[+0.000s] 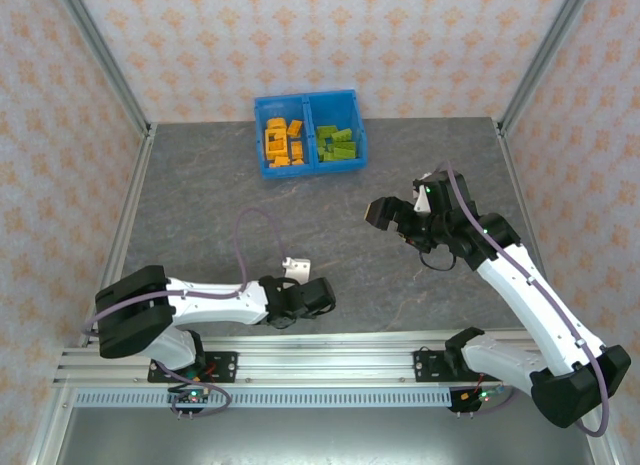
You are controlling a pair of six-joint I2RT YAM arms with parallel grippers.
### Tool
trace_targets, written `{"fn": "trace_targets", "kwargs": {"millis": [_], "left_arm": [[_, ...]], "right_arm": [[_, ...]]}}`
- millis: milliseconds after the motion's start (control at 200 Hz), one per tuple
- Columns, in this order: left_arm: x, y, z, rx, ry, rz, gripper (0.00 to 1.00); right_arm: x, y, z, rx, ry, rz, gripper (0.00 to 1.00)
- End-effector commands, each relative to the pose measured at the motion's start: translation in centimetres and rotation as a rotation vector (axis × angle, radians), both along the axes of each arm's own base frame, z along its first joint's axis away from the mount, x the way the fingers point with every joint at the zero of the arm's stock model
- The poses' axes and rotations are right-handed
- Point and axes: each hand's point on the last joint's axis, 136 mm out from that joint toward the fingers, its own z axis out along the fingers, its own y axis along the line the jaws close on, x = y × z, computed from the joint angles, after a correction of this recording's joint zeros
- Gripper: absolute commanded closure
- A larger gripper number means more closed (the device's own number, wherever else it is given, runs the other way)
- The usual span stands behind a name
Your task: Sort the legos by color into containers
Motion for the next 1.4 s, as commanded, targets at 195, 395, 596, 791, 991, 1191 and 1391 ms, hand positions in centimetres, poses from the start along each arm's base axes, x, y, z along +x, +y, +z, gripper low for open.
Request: {"fn": "trace_targets", "kwargs": {"millis": [195, 395, 596, 791, 991, 1191, 1391], "left_arm": [[1.4, 0.0, 1.8, 0.050, -0.075, -0.001, 0.59], [3.6, 1.2, 5.8, -0.001, -0.150, 0.031, 0.59], [6.7, 3.1, 9.9, -0.078, -0.231, 0.074, 0.58], [13.9, 6.1, 14.7, -0.070, -0.343, 0.139, 0.57], [21.8, 7.4, 16.7, -0.070, -0.331, 0.152, 0.52], [25.3, 4.1, 13.7, -0.190, -0.228, 0.080, 0.34], [25.9, 2.6, 8.3, -0.198, -0.103, 0.075, 0.15]], "right_arm": [[-0.1, -0.1, 0.5, -0.007, -0.027, 0.006, 0.01], [-0.1, -0.1, 0.6, -0.002, -0.028, 0.002, 0.01], [-0.1, -0.1, 0.6, 0.003, -0.026, -0.002, 0.01], [-0.1, 0.0, 0.8, 0.018, -0.030, -0.005, 0.01], [-0.7, -0.5, 1.3, 0.013, -0.039, -0.013, 0.02], [-1.0, -1.2, 1.4, 0.010, -0.057, -0.049, 0.02], [-0.8, -1.1, 1.3, 0.008, -0.054, -0.048, 0.01]]}}
